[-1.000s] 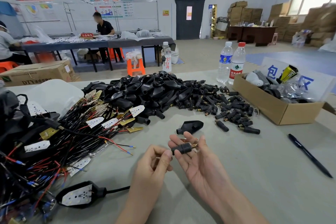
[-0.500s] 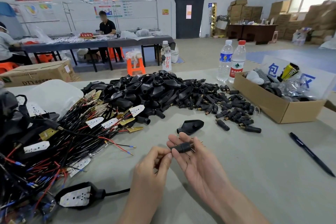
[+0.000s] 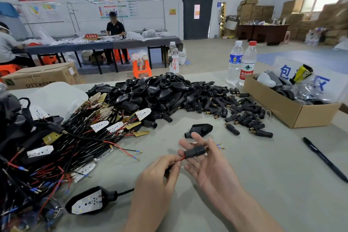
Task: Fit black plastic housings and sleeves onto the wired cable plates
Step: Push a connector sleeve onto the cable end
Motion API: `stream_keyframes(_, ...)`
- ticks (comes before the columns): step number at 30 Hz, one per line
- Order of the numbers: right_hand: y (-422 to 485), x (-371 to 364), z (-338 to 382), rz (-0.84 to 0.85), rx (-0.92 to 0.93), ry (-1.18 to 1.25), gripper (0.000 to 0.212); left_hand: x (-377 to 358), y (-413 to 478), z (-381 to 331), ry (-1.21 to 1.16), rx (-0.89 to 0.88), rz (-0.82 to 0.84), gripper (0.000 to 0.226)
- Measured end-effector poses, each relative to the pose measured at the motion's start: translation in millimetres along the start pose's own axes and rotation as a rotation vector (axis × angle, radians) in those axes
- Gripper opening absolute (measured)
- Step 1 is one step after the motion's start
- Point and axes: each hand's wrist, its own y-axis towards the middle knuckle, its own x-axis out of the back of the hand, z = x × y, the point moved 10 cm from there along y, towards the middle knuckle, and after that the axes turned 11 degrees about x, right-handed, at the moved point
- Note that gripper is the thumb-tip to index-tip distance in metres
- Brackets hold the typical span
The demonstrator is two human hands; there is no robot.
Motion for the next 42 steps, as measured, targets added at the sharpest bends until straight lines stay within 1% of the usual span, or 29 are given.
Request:
stream_keyframes(3,1.2,1.8,-3.7,0.005,-0.008,-0.061,0.043,2.4,-0.8,-9.1,0.035,-0.052,-0.024,0.011)
stream_keyframes(7,2.5,5.9,-7.0,0.004,-0.019,-0.151,0.040,3.1,-0.8,-6.3,0.033,-0.025,-0.018,0.014)
stream_keyframes(9,2.9,6.8,-4.5,0.000,-0.011,-0.155,0.039,4.6,-1.0,-5.7,0.068,-0.035,-0.024,0.017)
stream_keyframes(13,4.0,9.1,6.3,-0.027,0.007,-0.106,0.037,8.4,-1.4,-12.2,0.192,-0.116,-0.068,0.021)
stream_keyframes(17,3.6,9.5,6.7,-0.036,-0.012,-0.103,0.038,5.5,-3.1,-15.1,0.199,-0.180,-0.068,0.016)
stream_keyframes(21,4.4,9.6,1.9,-0.024,-0.024,-0.105,0.040,7.6,-2.4,-14.6,0.165,-0.163,-0.067,0.019)
stream_keyframes(25,5.2,9.9,-5.4,0.005,-0.050,-0.163,0.040,6.3,-3.4,-17.1,0.164,-0.165,-0.043,0.023)
stream_keyframes(27,6.1,13.0,-3.6,-0.005,-0.027,-0.201,0.037,6.5,-3.8,-18.7,0.173,-0.172,-0.042,0.024)
stream_keyframes(29,6.8,19.0,2.9,-0.055,0.029,-0.266,0.031,8.1,-3.6,-19.8,0.193,-0.175,-0.050,0.025)
stream_keyframes(31,6.9,22.1,9.7,-0.082,0.089,-0.327,0.030,9.7,-3.1,-20.7,0.220,-0.182,-0.066,0.025)
stream_keyframes(36,1.4,16.3,23.1,-0.054,0.182,-0.446,0.031,14.5,-1.8,-20.2,0.294,-0.208,-0.130,0.026)
stream_keyframes(42,0.2,14.6,32.8,-0.061,0.224,-0.444,0.032,17.2,0.2,-11.0,0.361,-0.214,-0.161,0.024)
